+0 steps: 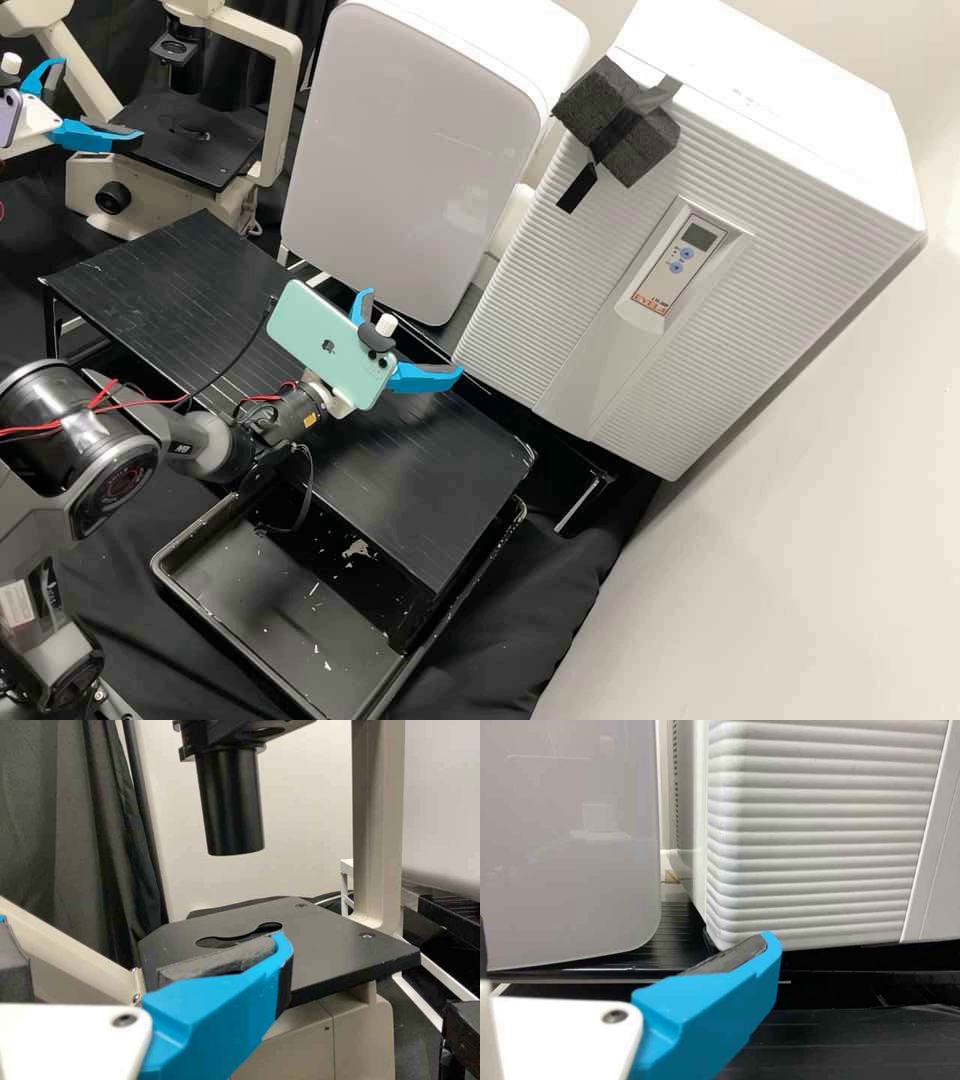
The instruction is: Open the incubator door
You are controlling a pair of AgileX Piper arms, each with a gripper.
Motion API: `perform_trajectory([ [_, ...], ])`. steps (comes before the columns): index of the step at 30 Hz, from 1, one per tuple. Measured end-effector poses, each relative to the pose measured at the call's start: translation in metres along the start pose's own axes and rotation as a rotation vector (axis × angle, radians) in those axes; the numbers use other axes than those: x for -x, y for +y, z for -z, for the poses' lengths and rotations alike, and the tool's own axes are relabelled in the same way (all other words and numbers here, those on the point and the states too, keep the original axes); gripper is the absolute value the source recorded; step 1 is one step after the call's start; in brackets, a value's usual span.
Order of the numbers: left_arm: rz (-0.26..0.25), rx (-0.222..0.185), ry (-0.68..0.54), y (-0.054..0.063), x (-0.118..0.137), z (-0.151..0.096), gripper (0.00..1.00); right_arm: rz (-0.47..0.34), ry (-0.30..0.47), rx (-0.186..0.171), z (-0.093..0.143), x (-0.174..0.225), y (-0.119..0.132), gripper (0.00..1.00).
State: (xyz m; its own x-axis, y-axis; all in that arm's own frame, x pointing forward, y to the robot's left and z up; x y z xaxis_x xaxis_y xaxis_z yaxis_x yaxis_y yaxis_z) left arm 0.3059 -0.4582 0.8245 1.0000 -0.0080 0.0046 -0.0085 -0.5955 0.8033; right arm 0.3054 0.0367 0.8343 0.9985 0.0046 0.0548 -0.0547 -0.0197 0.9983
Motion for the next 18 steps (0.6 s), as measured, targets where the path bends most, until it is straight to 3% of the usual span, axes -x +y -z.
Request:
perform_trajectory([
  [12, 0.0, 0.0, 0.0, 0.0, 0.0, 0.0, 1.0, -0.009, 0.0, 0.001, -0.002, 0.003, 0.0, 1.0],
  [18, 0.0, 0.0, 0.0, 0.0, 0.0, 0.0, 1.0, -0.085, -0.012, -0.01, -0.007, 0.018, 0.021, 1.0],
])
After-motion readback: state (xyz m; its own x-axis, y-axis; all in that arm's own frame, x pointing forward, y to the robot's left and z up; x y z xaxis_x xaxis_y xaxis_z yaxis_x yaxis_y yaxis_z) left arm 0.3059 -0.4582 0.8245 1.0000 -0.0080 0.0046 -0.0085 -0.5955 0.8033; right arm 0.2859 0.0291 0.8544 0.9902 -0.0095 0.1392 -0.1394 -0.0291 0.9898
